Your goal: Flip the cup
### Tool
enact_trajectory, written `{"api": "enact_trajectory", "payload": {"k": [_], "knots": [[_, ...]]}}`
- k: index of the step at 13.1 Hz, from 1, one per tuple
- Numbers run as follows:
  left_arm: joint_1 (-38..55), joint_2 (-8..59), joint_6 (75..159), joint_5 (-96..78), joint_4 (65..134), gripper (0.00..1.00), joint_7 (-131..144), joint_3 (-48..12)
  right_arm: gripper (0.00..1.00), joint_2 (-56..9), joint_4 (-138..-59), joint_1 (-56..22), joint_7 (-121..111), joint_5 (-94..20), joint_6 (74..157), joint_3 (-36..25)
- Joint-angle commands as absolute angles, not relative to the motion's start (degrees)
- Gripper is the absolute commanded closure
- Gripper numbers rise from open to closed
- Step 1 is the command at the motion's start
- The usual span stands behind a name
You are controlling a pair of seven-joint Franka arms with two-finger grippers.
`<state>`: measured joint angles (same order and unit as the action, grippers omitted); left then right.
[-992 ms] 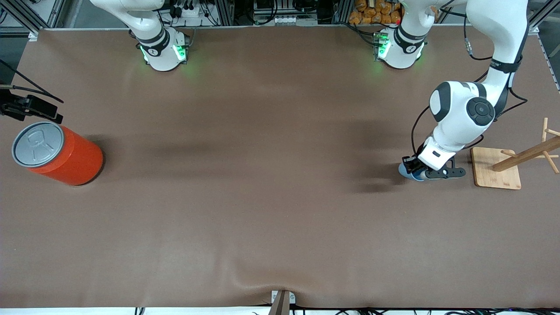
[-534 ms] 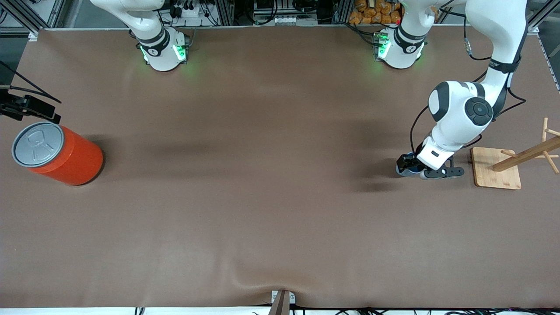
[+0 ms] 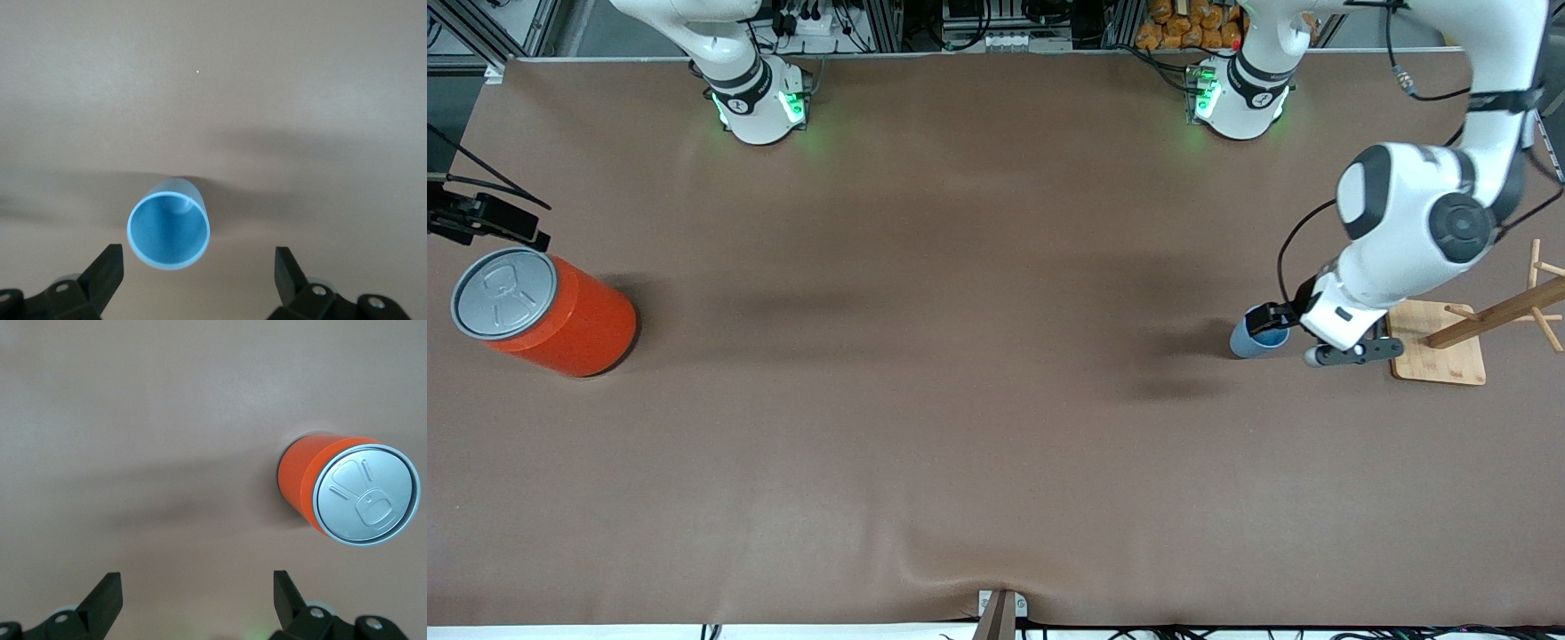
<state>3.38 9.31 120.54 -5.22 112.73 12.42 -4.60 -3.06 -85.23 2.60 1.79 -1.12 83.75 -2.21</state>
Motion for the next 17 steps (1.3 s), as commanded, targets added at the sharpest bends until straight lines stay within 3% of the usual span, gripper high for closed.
{"api": "enact_trajectory", "payload": {"k": [1,6,17], "knots": [[3.0,9.9,115.2,-4.5,106.3,0.0,14.6,-4.8,0.0,-3.3,-84.3,3.8,1.1,-2.1,83.5,-1.7],[2.7,10.1,109.6,-3.7,97.9,0.0,14.3,-4.2,0.0,-3.2,-84.3,3.8,0.9,-1.8,83.1,-1.7],[-2.3,9.8,102.6,-3.4,92.7,0.0,13.7,-5.9,0.0,-3.2,-84.2,3.7,1.1,-1.6,82.8,-1.6]]}}
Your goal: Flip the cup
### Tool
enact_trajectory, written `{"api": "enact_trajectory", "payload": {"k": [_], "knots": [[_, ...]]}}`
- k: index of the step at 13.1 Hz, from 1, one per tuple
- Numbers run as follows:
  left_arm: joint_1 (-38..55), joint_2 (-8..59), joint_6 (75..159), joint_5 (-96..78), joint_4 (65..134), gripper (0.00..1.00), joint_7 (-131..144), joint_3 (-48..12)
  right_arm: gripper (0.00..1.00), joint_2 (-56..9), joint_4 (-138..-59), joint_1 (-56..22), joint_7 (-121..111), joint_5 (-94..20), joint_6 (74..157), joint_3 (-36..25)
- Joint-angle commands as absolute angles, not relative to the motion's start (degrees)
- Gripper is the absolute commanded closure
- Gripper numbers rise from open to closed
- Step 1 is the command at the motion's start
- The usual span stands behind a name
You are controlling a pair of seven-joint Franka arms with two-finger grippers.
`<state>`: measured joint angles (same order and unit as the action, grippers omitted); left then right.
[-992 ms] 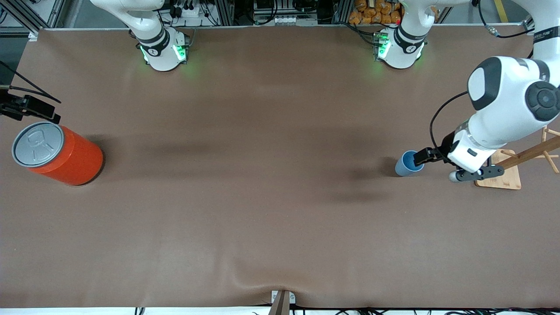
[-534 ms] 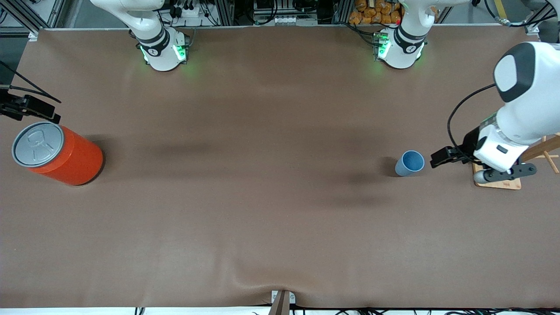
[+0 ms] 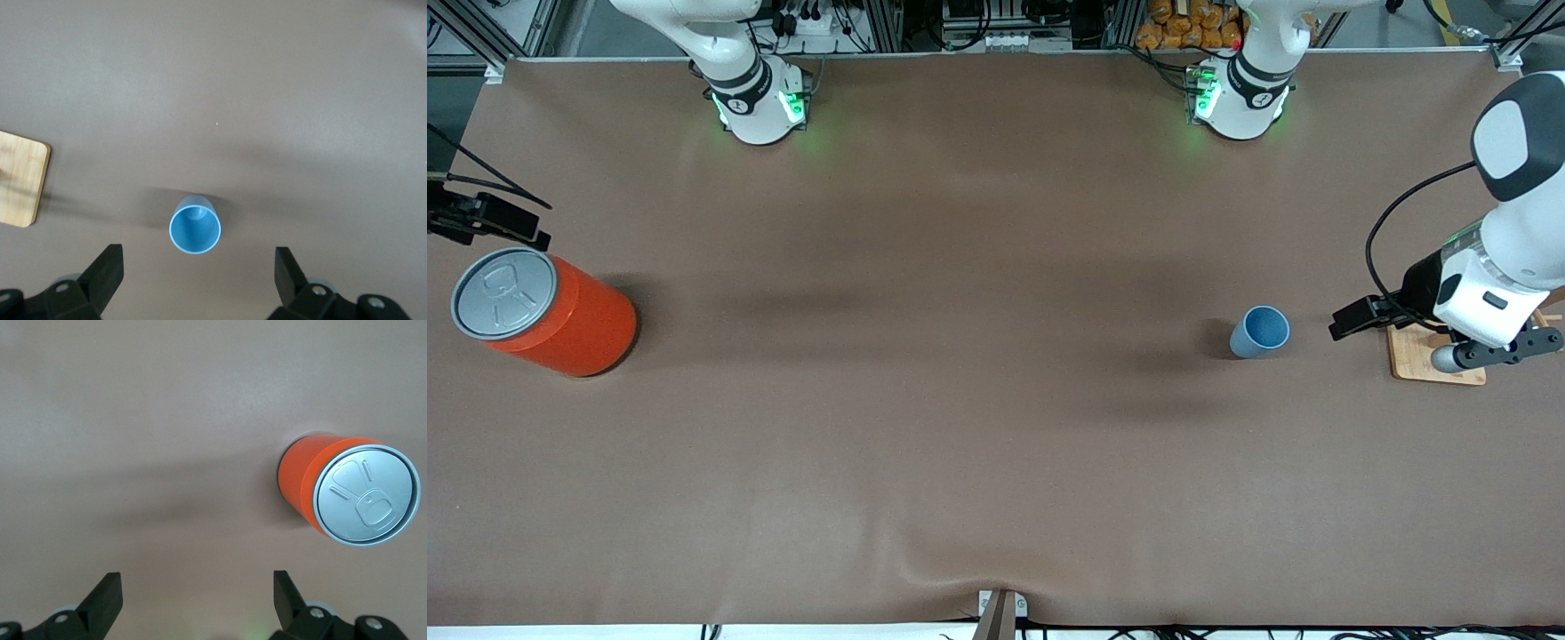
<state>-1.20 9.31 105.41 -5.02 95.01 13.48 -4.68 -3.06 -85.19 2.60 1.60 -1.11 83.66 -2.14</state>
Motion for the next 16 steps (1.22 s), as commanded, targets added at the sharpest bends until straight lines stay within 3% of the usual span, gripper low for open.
{"api": "enact_trajectory", "payload": {"k": [1,7,13,16], "knots": [[-2.2,9.2,101.9,-3.4,92.7,0.0,13.8,-5.9,0.0,-3.2,-84.2,3.7,1.1,-1.7,82.8,-1.6],[-1.7,-0.7,90.1,-3.7,94.7,0.0,10.3,-3.5,0.0,-3.2,-84.3,3.6,1.1,-1.8,82.7,-1.6],[-0.9,-1.1,89.5,-3.4,90.5,0.0,8.7,-0.9,0.0,-3.3,-84.3,3.5,1.1,-1.8,82.8,-1.6],[-1.0,-1.4,88.4,-2.6,92.0,0.0,7.6,0.4,0.0,-3.2,-84.2,3.6,1.0,-1.6,82.7,-1.6]]}}
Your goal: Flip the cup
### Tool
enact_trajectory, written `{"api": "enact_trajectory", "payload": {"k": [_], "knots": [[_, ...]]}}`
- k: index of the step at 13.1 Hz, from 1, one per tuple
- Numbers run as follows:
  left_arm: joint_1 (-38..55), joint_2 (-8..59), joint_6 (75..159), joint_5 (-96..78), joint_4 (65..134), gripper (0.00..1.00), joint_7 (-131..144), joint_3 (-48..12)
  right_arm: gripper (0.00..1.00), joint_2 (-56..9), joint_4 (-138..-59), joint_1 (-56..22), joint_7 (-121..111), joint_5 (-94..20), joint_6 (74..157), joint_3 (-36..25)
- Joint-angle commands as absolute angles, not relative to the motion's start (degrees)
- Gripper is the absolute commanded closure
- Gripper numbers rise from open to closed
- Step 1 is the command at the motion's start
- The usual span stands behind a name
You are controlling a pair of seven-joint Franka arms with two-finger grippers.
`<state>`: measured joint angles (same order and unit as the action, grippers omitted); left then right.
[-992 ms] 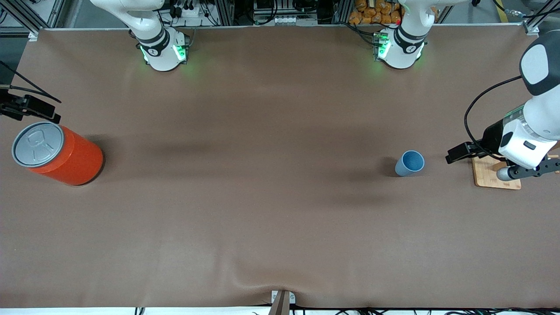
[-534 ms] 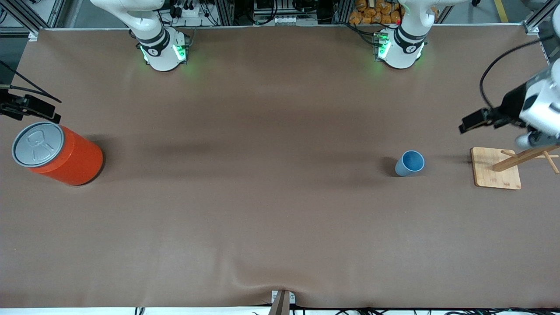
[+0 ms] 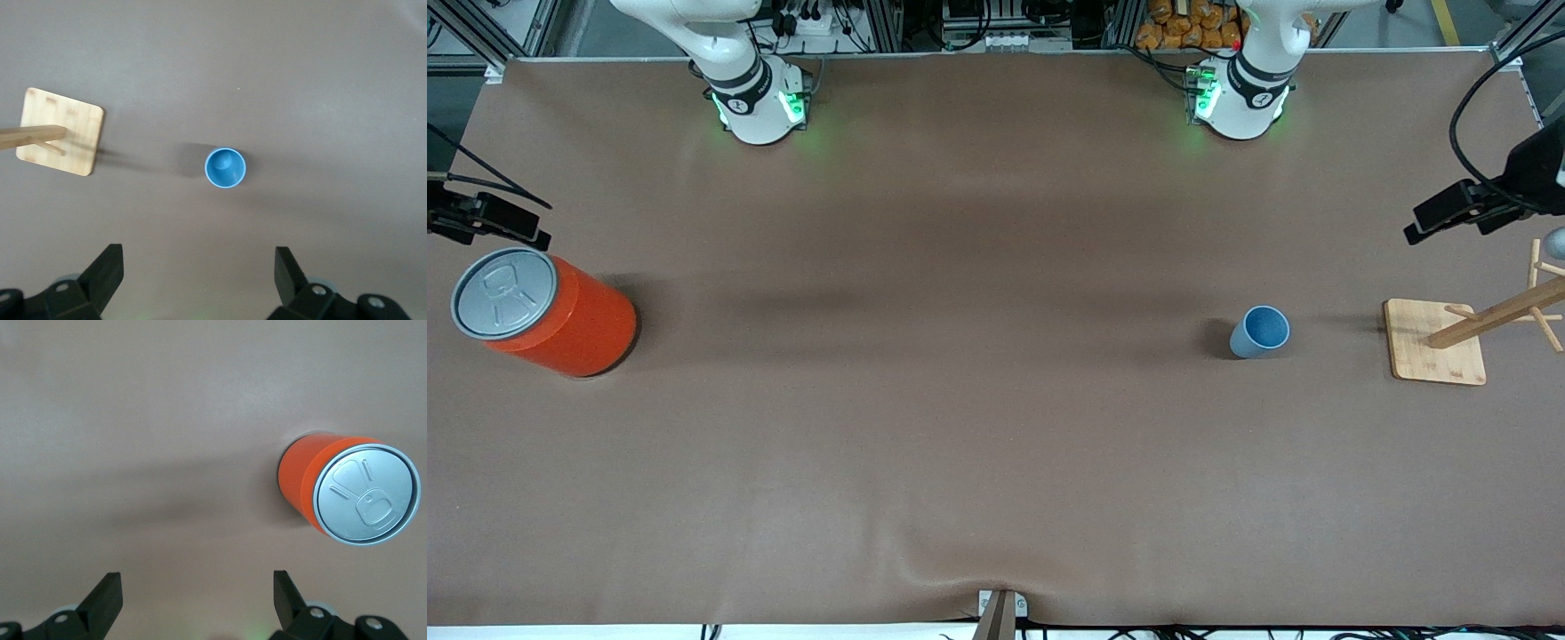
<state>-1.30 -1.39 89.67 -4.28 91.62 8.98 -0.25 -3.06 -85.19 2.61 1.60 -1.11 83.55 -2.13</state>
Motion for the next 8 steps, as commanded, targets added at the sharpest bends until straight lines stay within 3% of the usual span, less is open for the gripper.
{"api": "enact_trajectory", "payload": {"k": [1,8], "knots": [[-1.0,-1.1,88.5,-2.5,92.0,0.0,8.5,0.3,0.0,-3.2,-84.2,3.6,1.0,-1.6,82.8,-1.6],[-0.6,-1.1,88.1,-1.7,90.1,0.0,9.4,-0.3,0.0,-3.3,-84.2,3.5,1.1,-1.7,82.8,-1.6]]}}
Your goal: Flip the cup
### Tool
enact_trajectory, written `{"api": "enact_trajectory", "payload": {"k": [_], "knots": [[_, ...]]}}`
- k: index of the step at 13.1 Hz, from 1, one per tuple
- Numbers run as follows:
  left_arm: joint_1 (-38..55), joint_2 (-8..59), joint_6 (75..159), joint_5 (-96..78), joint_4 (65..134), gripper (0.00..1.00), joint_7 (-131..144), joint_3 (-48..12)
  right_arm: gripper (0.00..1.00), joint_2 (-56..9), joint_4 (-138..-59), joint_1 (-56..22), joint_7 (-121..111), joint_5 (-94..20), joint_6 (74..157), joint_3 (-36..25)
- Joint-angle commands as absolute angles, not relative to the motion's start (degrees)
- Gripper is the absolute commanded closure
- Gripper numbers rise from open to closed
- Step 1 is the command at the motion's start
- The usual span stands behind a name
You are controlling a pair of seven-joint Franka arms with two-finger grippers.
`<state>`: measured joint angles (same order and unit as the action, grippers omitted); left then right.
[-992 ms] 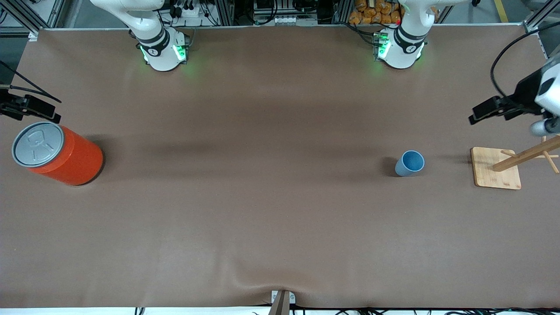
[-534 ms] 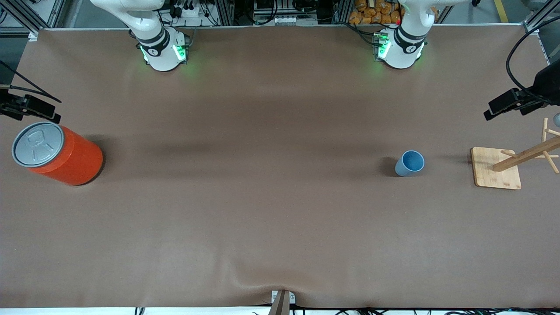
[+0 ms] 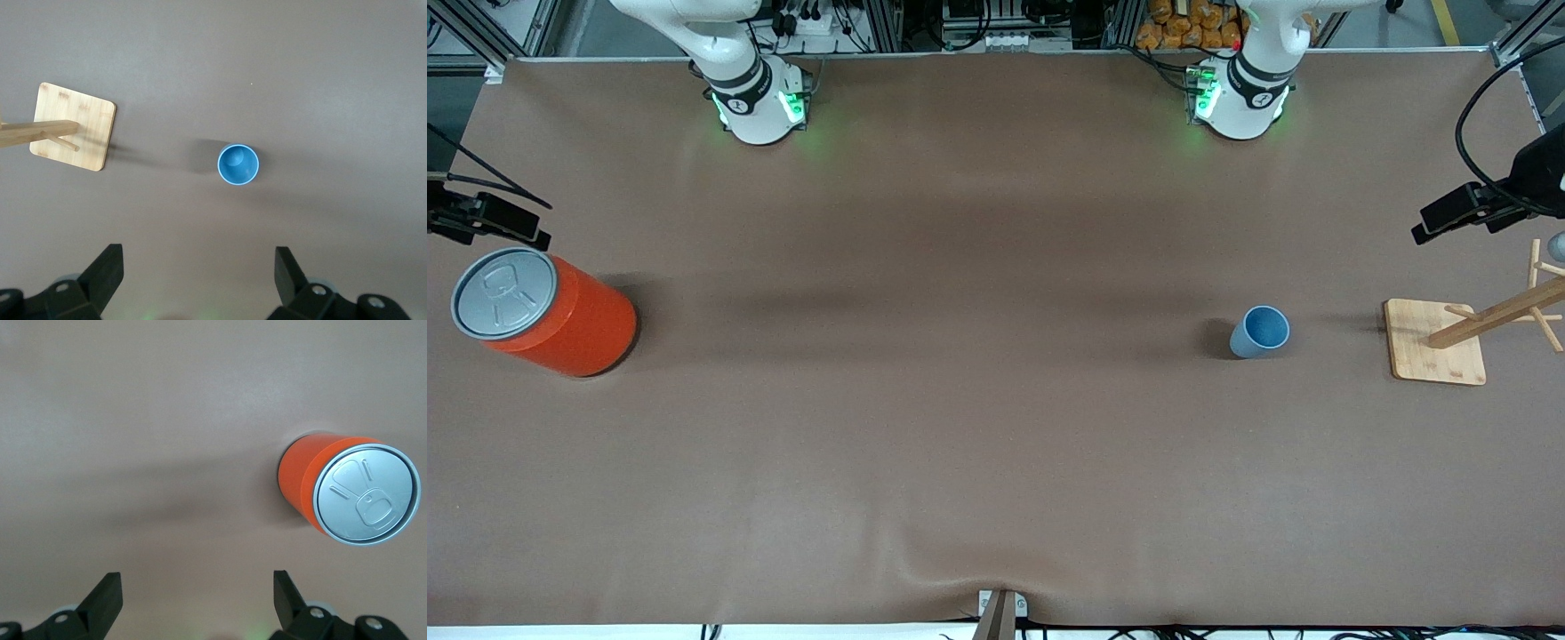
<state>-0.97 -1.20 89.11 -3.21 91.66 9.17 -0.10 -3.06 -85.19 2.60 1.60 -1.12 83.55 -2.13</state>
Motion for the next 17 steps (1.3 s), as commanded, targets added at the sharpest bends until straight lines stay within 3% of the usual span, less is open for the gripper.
{"api": "enact_trajectory", "payload": {"k": [1,17], "knots": [[-0.6,-1.1,88.1,-1.6,90.1,0.0,9.0,-0.1,0.0,-3.3,-84.2,3.5,1.1,-1.7,82.8,-1.6],[-0.5,-0.4,88.0,-2.0,89.9,0.0,9.1,-0.6,0.0,-3.3,-84.2,3.5,1.1,-1.8,82.8,-1.6]]}}
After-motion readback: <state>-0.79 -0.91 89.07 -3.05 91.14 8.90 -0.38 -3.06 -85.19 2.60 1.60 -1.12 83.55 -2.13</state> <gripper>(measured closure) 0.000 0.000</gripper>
